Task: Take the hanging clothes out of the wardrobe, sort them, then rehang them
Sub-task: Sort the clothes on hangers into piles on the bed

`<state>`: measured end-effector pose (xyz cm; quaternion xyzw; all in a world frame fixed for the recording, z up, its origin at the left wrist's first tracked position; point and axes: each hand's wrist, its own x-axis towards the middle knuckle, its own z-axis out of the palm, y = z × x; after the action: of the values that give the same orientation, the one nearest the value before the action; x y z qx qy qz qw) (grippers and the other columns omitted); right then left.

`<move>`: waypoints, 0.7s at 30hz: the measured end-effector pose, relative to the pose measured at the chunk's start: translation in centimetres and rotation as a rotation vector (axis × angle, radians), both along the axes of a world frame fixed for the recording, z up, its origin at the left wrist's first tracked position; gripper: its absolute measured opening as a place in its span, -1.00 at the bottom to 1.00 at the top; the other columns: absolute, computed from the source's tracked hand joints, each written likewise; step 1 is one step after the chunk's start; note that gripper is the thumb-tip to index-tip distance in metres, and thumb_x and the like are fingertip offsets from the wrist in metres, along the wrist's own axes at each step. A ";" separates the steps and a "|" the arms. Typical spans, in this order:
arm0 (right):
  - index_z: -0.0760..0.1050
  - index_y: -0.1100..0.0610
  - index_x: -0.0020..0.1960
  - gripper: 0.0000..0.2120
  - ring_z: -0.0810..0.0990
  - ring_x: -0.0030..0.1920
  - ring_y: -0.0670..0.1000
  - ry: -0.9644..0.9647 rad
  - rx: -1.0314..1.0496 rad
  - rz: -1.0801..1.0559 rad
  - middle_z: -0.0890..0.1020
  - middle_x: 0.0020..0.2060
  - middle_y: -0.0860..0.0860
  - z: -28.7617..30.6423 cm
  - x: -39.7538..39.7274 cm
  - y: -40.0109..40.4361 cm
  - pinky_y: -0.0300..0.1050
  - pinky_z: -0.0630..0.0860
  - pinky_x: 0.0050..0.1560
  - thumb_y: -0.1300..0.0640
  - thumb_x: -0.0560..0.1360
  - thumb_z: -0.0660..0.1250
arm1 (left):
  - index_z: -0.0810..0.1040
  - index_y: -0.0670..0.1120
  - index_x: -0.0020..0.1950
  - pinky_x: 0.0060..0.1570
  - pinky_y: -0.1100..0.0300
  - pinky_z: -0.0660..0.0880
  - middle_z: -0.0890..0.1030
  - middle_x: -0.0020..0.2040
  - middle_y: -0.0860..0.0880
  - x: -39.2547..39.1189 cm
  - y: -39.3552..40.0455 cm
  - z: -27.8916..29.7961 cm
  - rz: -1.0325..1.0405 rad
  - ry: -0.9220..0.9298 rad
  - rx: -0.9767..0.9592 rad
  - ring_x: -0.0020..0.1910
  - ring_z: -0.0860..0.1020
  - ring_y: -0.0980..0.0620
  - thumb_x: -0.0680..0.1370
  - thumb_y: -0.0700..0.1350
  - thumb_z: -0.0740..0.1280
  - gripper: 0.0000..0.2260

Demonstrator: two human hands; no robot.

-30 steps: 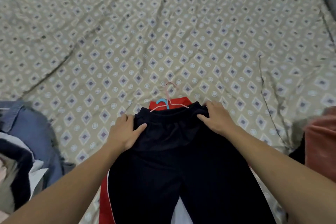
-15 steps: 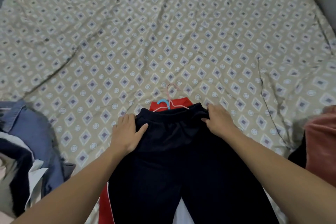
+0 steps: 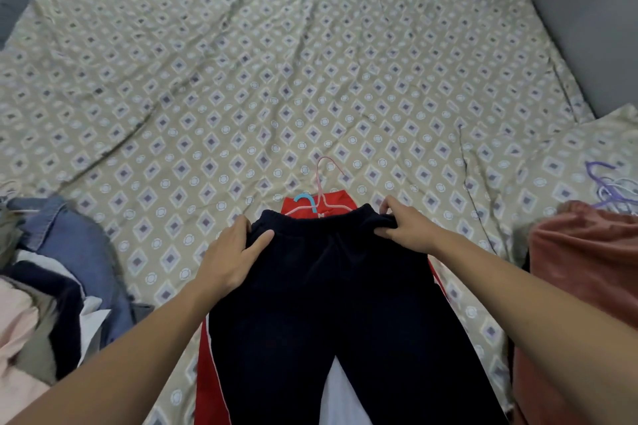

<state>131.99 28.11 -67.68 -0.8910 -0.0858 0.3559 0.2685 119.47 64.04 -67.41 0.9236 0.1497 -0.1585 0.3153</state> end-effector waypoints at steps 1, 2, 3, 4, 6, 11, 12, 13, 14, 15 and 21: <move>0.35 -0.07 0.09 -0.72 0.66 -0.04 0.08 0.026 0.024 -0.006 0.69 -0.03 0.03 1.1 -0.3 -0.1 0.19 0.60 0.09 -0.02 0.55 0.45 | 0.32 0.00 -0.08 -0.20 0.04 0.42 0.53 -0.16 -0.04 -0.4 0.0 0.8 -0.005 -0.001 -0.006 -0.21 0.50 -0.05 0.62 0.39 0.13 -0.54; 0.37 -0.09 0.09 -0.70 0.67 -0.02 0.06 0.049 0.040 -0.005 0.69 -0.01 0.01 2.5 -0.7 -0.2 0.19 0.61 0.11 -0.04 0.52 0.48 | 0.31 0.01 -0.08 -0.20 0.04 0.41 0.52 -0.17 -0.04 -0.7 -0.1 1.9 -0.010 -0.003 -0.013 -0.22 0.49 -0.04 0.63 0.39 0.13 -0.55; 0.40 -0.10 0.10 -0.67 0.67 0.00 0.04 0.067 0.057 -0.006 0.69 0.00 -0.01 3.9 -1.1 -0.2 0.17 0.62 0.12 -0.07 0.49 0.51 | 0.31 0.01 -0.09 -0.20 0.04 0.42 0.52 -0.17 -0.04 -1.1 -0.2 3.2 -0.013 -0.010 -0.021 -0.22 0.49 -0.04 0.63 0.39 0.13 -0.55; 0.42 -0.10 0.11 -0.63 0.67 0.03 0.02 0.081 0.069 -0.010 0.68 0.03 -0.03 5.6 -1.5 -0.3 0.14 0.62 0.14 -0.12 0.45 0.53 | 0.31 0.02 -0.09 -0.19 0.03 0.42 0.52 -0.17 -0.03 -1.5 -0.4 4.5 -0.011 -0.017 -0.031 -0.21 0.50 -0.05 0.63 0.39 0.13 -0.56; 0.45 -0.12 0.15 -0.55 0.65 0.08 -0.01 0.093 0.097 -0.013 0.66 0.09 -0.07 9.2 -2.4 -0.5 0.09 0.59 0.19 -0.26 0.41 0.53 | 0.31 0.01 -0.08 -0.19 0.02 0.42 0.52 -0.17 -0.03 -2.2 -0.8 7.6 0.009 -0.030 -0.062 -0.20 0.51 -0.05 0.64 0.38 0.14 -0.56; 0.56 -0.11 0.10 -0.58 0.62 0.12 0.00 0.070 0.203 -0.120 0.65 0.09 -0.07 19.5 -5.3 -0.8 0.05 0.48 0.24 -0.41 0.60 0.19 | 0.33 -0.06 -0.07 -0.23 0.01 0.35 0.48 -0.25 -0.05 -4.6 -2.0 16.6 0.067 -0.055 -0.098 -0.29 0.43 -0.03 0.64 0.38 0.12 -0.51; 0.57 -0.19 0.03 -0.63 0.60 0.12 -0.06 0.045 0.210 -0.129 0.65 0.07 -0.14 21.5 -6.2 -1.0 0.01 0.45 0.24 -0.40 0.62 0.14 | 0.34 -0.08 -0.07 -0.23 -0.01 0.34 0.47 -0.27 -0.06 -5.3 -2.2 18.6 0.082 -0.057 -0.106 -0.30 0.42 -0.04 0.64 0.39 0.11 -0.49; 0.56 -0.23 -0.04 -0.66 0.59 0.09 -0.10 0.012 0.212 -0.129 0.64 0.02 -0.18 23.2 -7.0 -1.4 -0.02 0.42 0.21 -0.39 0.63 0.13 | 0.35 -0.09 -0.07 -0.23 -0.01 0.34 0.48 -0.28 -0.08 -5.9 -2.5 20.4 0.091 -0.068 -0.113 -0.30 0.43 -0.04 0.64 0.40 0.10 -0.47; 0.54 -0.23 -0.08 -0.68 0.59 0.04 -0.10 -0.004 0.205 -0.119 0.63 -0.03 -0.17 24.8 -7.8 -1.9 -0.04 0.43 0.16 -0.39 0.62 0.16 | 0.36 -0.08 -0.06 -0.22 -0.03 0.36 0.50 -0.28 -0.09 -6.6 -2.8 22.3 0.091 -0.074 -0.122 -0.31 0.44 -0.05 0.63 0.41 0.10 -0.47; 0.54 -0.21 -0.07 -0.68 0.59 0.02 -0.09 -0.002 0.201 -0.113 0.63 -0.03 -0.16 26.2 -8.8 -2.4 -0.05 0.44 0.13 -0.39 0.61 0.19 | 0.36 -0.03 -0.06 -0.22 -0.05 0.39 0.55 -0.27 -0.09 -7.4 -3.1 23.9 0.088 -0.066 -0.133 -0.31 0.47 -0.06 0.62 0.43 0.11 -0.49; 0.57 -0.07 0.05 -0.81 0.62 -0.11 -0.08 -0.055 0.283 -0.004 0.66 -0.11 -0.14 33.8 -14.2 -5.8 -0.09 0.50 0.00 -0.18 0.64 0.36 | 0.49 0.08 -0.08 -0.10 -0.07 0.45 0.61 -0.20 0.04 -13.0 -5.5 31.7 0.073 -0.040 -0.258 -0.20 0.57 -0.04 0.55 0.48 0.17 -0.52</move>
<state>117.75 22.33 -33.84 -0.8539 -0.1406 0.3149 0.3898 106.49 58.58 -35.74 0.8724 0.1549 -0.1462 0.4400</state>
